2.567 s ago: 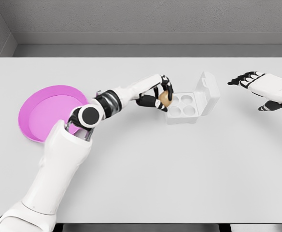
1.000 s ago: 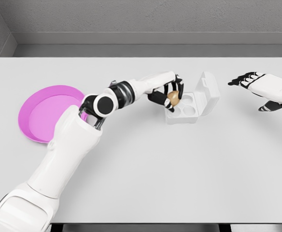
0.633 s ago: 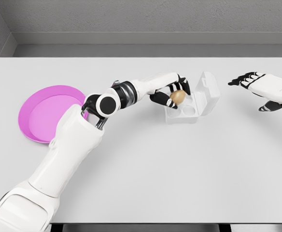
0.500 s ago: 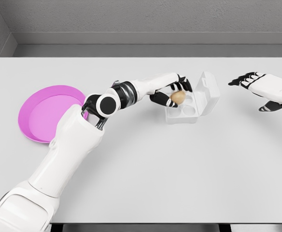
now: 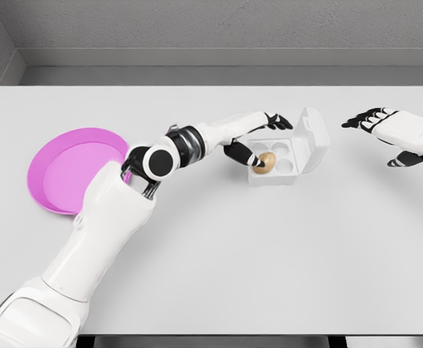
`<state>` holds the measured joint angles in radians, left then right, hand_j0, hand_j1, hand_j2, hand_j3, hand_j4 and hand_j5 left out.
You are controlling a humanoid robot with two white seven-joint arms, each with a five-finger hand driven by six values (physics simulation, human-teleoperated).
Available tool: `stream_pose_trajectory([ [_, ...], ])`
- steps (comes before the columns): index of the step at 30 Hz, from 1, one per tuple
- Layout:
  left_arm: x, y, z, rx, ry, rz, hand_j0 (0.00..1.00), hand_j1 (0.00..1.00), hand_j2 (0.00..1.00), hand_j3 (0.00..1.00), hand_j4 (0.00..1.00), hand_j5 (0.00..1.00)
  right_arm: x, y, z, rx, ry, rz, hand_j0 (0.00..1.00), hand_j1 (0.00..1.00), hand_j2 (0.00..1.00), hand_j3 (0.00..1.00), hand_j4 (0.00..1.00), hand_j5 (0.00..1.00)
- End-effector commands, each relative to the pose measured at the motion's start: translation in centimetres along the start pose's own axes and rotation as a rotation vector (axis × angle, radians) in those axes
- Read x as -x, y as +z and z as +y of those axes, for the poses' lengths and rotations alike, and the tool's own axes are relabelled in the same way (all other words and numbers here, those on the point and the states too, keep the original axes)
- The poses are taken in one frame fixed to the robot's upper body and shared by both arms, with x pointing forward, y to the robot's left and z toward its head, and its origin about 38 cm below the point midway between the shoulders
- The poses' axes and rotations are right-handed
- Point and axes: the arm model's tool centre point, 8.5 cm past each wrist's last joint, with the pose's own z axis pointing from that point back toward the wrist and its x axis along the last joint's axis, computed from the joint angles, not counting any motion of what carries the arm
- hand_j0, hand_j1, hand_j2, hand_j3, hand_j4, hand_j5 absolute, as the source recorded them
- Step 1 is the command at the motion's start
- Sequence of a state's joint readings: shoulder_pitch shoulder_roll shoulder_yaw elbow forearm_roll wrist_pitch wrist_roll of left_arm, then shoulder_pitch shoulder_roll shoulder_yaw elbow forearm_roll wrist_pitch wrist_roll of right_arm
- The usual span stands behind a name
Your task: Pack egg into the box and close the box lid
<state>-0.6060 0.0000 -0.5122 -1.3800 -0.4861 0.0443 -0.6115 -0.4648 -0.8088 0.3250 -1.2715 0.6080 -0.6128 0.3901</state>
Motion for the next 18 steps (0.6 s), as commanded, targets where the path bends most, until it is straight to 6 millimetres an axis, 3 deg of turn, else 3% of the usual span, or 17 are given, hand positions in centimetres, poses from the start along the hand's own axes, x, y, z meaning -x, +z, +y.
stream_pose_trajectory([
  [1, -2.0, 1.5, 2.5, -0.086, -0.018, -0.059, 1.0, 1.0, 1.0, 1.0, 1.0, 1.0, 0.0, -0.1, 0.0, 0.004, -0.006, -0.001, 1.0, 1.0, 1.0, 1.0, 1.0, 1.0],
  [4, -4.8, 5.8, 5.7, -0.254, -0.032, -0.158, 1.0, 1.0, 1.0, 1.0, 1.0, 1.0, -0.1, -0.1, 0.0, 0.004, -0.006, -0.002, 0.91, 0.91, 0.91, 0.91, 0.91, 0.91],
  [6, -5.2, 9.0, 7.6, -0.353, -0.011, -0.2, 1.0, 1.0, 1.0, 1.0, 1.0, 1.0, -0.2, -0.3, 0.1, 0.001, -0.007, -0.006, 0.83, 0.83, 0.83, 0.83, 0.83, 0.83],
  [10, -1.3, 16.3, 10.3, -0.345, -0.069, -0.264, 1.0, 1.0, 1.0, 1.0, 1.0, 1.0, -0.2, -0.3, 0.2, -0.001, -0.008, -0.006, 0.83, 0.83, 0.83, 0.83, 0.83, 0.83],
  [15, 1.8, 23.8, 8.6, -0.336, -0.196, -0.392, 1.0, 1.0, 1.0, 1.0, 1.0, 1.0, -0.4, -0.4, 0.0, 0.005, -0.004, -0.012, 0.83, 0.83, 0.83, 0.83, 0.83, 0.83],
  [16, 1.9, 26.2, 8.7, -0.372, -0.284, -0.439, 1.0, 1.0, 1.0, 1.0, 1.0, 1.0, -0.6, -0.6, 0.1, 0.006, -0.006, -0.017, 0.83, 0.83, 0.83, 0.83, 0.83, 0.83],
  [18, 3.1, 29.4, 8.8, -0.409, -0.251, -0.438, 1.0, 1.0, 1.0, 1.0, 1.0, 1.0, -1.0, -1.2, 0.2, 0.007, -0.01, -0.029, 0.83, 0.83, 0.83, 0.83, 0.83, 0.83],
])
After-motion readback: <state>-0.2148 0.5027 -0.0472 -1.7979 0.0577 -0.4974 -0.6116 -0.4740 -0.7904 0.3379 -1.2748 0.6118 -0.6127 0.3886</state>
